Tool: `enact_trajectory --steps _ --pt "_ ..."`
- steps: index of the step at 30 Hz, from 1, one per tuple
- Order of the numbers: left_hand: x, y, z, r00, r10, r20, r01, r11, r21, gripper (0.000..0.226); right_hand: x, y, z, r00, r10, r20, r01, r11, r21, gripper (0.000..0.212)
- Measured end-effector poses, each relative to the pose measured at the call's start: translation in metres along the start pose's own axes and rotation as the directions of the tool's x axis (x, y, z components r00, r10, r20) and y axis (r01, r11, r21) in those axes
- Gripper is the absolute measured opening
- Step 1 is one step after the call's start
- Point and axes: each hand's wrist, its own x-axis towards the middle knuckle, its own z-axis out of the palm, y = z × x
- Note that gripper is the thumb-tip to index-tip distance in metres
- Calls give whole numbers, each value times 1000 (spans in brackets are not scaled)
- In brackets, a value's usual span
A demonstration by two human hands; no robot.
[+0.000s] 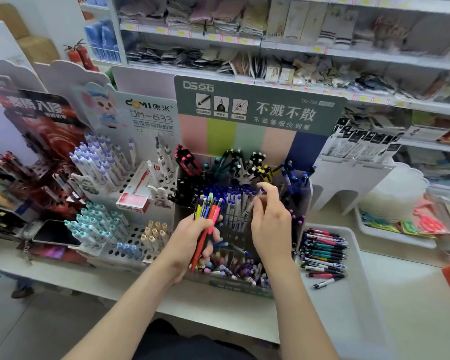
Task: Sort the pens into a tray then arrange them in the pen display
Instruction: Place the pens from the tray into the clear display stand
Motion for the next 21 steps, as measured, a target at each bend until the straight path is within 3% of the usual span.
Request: enact_trajectory --steps 2,6,8,12,16,21 --pt "-1 2 1 1000 -12 14 12 1000 16 47 1 0 2 997 -65 -41 58 986 -156 30" --pt "0 4 2 1000 0 29 0 1000 13 37 1 -1 7 990 -89 -106 50 942 -331 29" --pt "0 4 1 1000 7 22 -7 1000 14 34 5 -1 6 988 -53 -146 13 965 -260 30" --pt "0 2 1 1000 19 -3 -19 1000 10 15 11 -8 2 991 -128 29 129 991 -45 26" --pt "0 1 1 1000 14 -7 -14 1000 22 16 17 -10 1 998 -10 -69 8 999 -32 24" --pt "-1 4 -1 999 25 -20 -25 999 20 17 14 -13 -4 997 -68 -48 72 994 85 22"
